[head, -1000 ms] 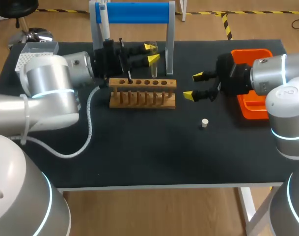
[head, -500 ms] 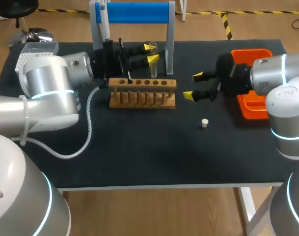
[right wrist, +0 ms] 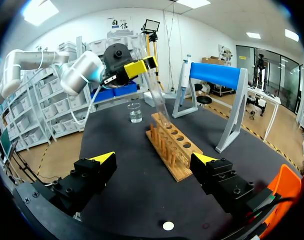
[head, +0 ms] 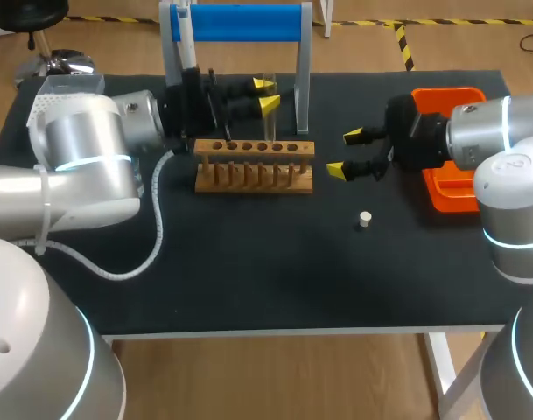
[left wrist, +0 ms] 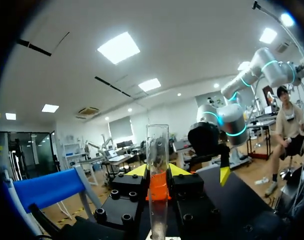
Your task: Invert the test tube, pick up the pipette, mount the tip to pipette, aspirate from beaker and dispense into the tube, eject the tip, return the pipette, and cap with the stopper.
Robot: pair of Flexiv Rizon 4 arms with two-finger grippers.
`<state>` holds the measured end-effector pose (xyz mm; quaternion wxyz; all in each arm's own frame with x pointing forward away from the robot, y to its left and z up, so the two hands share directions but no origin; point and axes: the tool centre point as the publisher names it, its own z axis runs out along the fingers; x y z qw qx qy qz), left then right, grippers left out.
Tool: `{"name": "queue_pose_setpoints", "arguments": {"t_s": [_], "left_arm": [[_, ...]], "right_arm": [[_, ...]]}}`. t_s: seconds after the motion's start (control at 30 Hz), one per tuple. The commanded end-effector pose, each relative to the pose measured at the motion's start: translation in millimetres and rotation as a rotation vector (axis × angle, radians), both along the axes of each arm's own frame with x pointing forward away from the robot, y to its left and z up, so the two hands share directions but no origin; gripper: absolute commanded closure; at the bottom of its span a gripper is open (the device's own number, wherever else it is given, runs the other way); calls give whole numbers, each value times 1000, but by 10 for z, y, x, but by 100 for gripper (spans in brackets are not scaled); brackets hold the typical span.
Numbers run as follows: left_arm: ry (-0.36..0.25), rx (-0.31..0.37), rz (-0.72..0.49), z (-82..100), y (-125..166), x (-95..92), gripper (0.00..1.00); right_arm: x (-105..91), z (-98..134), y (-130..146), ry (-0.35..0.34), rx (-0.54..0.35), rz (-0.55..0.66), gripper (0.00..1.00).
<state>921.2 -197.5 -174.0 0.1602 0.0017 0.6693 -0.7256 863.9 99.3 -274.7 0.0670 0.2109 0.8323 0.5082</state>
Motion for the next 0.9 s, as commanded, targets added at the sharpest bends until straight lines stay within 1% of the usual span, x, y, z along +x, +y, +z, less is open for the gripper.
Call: {"name": "queue_pose_setpoints", "arguments": {"t_s": [0.03,0.17,0.27,0.5,0.83,0.87,0.9], "left_arm": [[58,13,16,45,24,52,100],[116,-4,51,15,54,112,100],[138,-18,85,-7,71,154,100],[132,-21,116,-23,46,226,100],[131,2,107,-87,2,311,100],[130,18,111,-97,1,317,100],[128,14,108,-104,2,320,100]], "right_arm": [[-9,1,-11,0,0,0,0],[-9,1,-11,0,0,0,0],[-9,1,-11,0,0,0,0],[-9,1,-11,0,0,0,0],[-9,1,-11,0,0,0,0],[-9,1,-11,0,0,0,0],[-9,1,-11,0,0,0,0]]}}
